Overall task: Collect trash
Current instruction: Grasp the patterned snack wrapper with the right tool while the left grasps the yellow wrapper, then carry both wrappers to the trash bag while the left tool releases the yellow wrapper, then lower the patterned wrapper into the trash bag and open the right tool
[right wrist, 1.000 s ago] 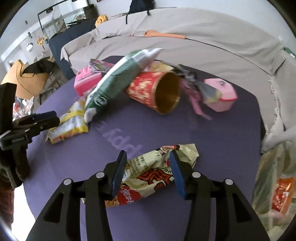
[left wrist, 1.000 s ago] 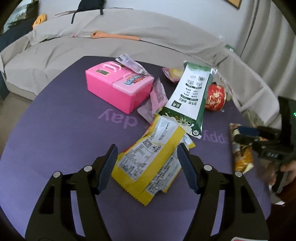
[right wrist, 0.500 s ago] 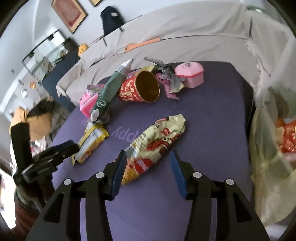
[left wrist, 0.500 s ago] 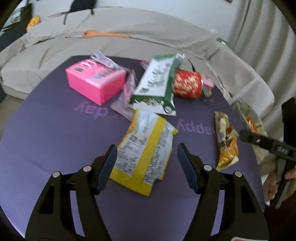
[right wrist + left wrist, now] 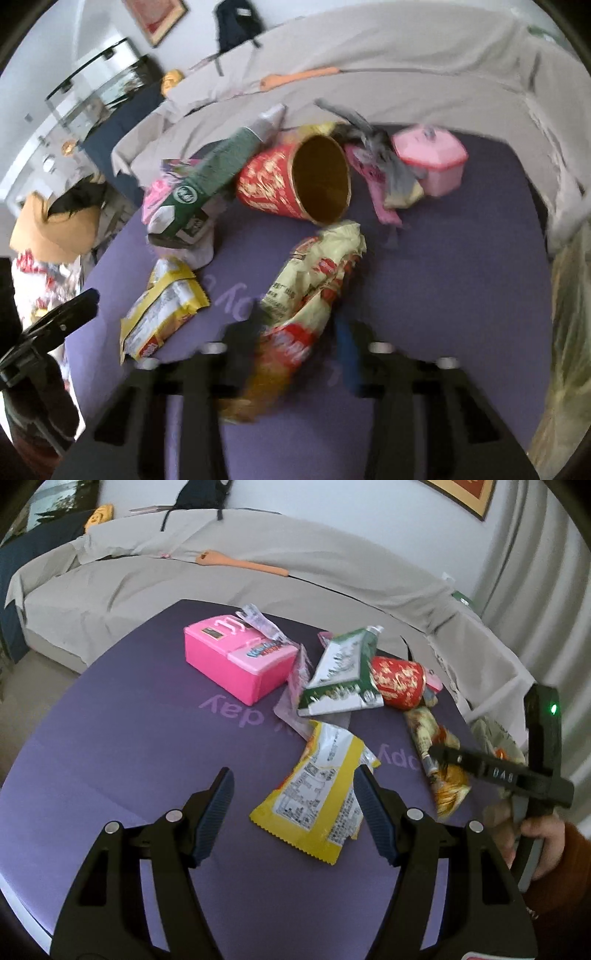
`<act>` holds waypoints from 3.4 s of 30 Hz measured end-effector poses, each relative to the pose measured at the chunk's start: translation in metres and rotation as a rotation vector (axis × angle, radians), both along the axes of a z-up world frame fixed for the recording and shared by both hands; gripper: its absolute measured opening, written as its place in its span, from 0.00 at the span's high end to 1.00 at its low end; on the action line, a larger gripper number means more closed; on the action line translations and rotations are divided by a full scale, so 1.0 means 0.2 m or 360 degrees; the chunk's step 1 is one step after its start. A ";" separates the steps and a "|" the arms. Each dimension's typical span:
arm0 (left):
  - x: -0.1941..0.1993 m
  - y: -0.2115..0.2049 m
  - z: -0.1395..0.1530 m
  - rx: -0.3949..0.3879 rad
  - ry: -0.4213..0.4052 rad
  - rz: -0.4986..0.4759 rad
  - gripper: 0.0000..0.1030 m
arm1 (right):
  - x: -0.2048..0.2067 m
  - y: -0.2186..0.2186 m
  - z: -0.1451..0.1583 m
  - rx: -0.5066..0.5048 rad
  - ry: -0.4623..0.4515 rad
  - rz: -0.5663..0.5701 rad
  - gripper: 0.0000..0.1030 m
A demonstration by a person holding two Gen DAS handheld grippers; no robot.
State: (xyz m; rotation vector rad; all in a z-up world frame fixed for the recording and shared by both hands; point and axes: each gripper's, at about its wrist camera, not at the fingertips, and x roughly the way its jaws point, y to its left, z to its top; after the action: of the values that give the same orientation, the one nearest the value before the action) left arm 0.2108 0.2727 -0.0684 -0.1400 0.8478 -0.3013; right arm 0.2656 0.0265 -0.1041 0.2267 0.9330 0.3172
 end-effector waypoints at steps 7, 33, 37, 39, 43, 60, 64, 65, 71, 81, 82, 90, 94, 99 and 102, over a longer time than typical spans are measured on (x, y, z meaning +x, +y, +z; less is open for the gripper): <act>0.02 -0.16 -0.03 0.0171 -0.0027 -0.0123 0.39 | -0.12 -0.12 0.23 -0.0059 -0.0227 0.0065 0.79; 0.05 -0.54 0.37 0.0256 -0.0219 -0.0102 0.80 | -0.46 -0.54 0.49 -0.0065 -0.0538 -0.0035 0.79; 0.02 -0.67 0.54 0.0160 -0.0326 -0.0121 0.80 | -0.54 -0.66 0.63 -0.0091 -0.0662 -0.0087 0.79; 0.00 -0.76 0.62 0.0113 -0.0389 -0.0151 0.80 | -0.58 -0.73 0.69 -0.0103 -0.0703 -0.0116 0.79; -0.02 -0.95 0.74 0.0029 -0.0500 -0.0205 0.80 | -0.66 -0.90 0.77 -0.0149 -0.0779 -0.0201 0.79; 0.07 -1.98 0.48 -0.0103 -0.0318 -0.0728 0.80 | -0.79 -1.64 0.69 -0.0261 -0.0778 -0.0577 0.79; 0.10 -2.09 0.36 -0.0102 -0.0210 -0.0787 0.80 | -0.81 -1.73 0.64 -0.0274 -0.0776 -0.0625 0.79; 0.11 -2.13 0.32 -0.0098 -0.0175 -0.0797 0.80 | -0.81 -1.76 0.63 -0.0271 -0.0775 -0.0641 0.79; 0.13 -2.24 0.21 -0.0112 -0.0062 -0.0847 0.80 | -0.80 -1.83 0.55 -0.0213 -0.0731 -0.0675 0.79; 0.20 -2.29 0.08 -0.0151 0.0022 -0.0844 0.60 | -0.78 -1.85 0.47 -0.0179 -0.0677 -0.0686 0.79; 0.22 -2.29 0.08 -0.0177 0.0059 -0.0851 0.53 | -0.77 -1.85 0.46 -0.0171 -0.0672 -0.0684 0.79; 0.22 -2.11 0.12 -0.0154 -0.0004 -0.0735 0.51 | -0.65 -1.75 0.37 -0.0123 -0.0588 -0.0609 0.79; 0.16 -1.97 0.13 -0.0098 -0.0090 -0.0659 0.49 | -0.54 -1.67 0.23 -0.0006 -0.0474 -0.0543 0.79; 0.15 -1.76 0.11 -0.0078 -0.0103 -0.0535 0.45 | -0.40 -1.48 0.02 0.0019 -0.0302 -0.0418 0.79; 0.15 -1.65 0.10 -0.0081 -0.0119 -0.0477 0.45 | -0.32 -1.41 -0.10 -0.0013 -0.0176 -0.0377 0.79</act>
State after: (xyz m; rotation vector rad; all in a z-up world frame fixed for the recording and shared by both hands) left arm 0.2399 -0.0579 -0.0488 -0.0481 0.7870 -0.6057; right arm 0.2016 -0.2555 -0.1248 0.3063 0.7891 0.1063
